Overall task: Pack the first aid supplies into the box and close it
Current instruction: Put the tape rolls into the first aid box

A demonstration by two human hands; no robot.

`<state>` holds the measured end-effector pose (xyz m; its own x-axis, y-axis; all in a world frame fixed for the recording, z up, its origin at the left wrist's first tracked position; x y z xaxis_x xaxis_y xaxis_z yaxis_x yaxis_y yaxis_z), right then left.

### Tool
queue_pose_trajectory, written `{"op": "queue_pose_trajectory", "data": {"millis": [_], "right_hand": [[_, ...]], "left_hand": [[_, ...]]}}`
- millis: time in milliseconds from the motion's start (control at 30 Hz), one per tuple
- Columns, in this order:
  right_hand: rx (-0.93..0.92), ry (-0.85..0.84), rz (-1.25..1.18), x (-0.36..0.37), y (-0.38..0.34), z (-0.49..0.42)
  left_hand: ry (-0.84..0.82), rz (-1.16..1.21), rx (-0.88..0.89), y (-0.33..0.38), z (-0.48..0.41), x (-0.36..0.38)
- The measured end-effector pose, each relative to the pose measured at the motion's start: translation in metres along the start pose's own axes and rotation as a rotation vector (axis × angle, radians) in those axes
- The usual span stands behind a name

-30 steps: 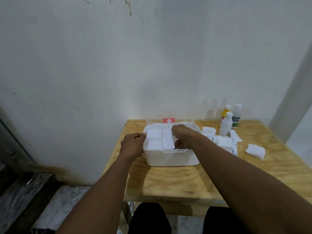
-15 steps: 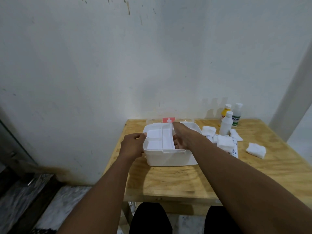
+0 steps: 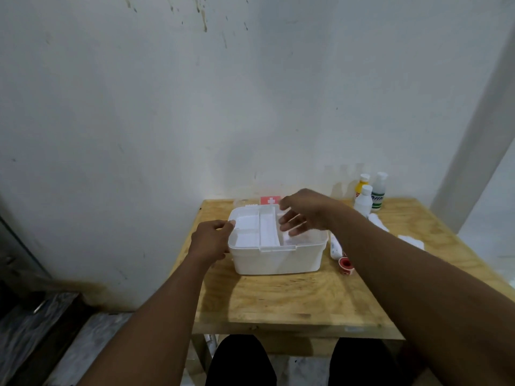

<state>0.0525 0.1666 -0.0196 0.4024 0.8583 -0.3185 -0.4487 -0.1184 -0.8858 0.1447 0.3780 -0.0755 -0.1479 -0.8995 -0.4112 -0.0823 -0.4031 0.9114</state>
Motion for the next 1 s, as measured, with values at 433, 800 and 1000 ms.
{"op": "queue_pose_trajectory", "data": {"millis": [433, 800, 1000], "right_hand": [[-0.102, 0.485, 0.442, -0.11, 0.05, -0.005], [-0.141, 0.589, 0.8, -0.11, 0.084, -0.031], [-0.06, 0.528, 0.913, -0.099, 0.094, -0.043]], "left_hand": [[0.008, -0.035, 0.002, 0.0, -0.003, 0.003], [0.004, -0.033, 0.01, 0.002, -0.008, 0.019], [0.001, -0.034, 0.0, 0.0, -0.013, 0.021]]}}
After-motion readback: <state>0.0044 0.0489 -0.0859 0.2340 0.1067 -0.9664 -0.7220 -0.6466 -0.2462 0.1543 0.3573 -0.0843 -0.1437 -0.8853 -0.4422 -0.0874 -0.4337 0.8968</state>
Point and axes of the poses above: each hand's wrist, its own z-axis away from the middle knuckle, its own x-axis out of the palm, y = z × x, the point moved 4 cm from there along -z, towards the middle knuckle, and after that the axes turned 9 degrees about y, right-handed, at the moved point
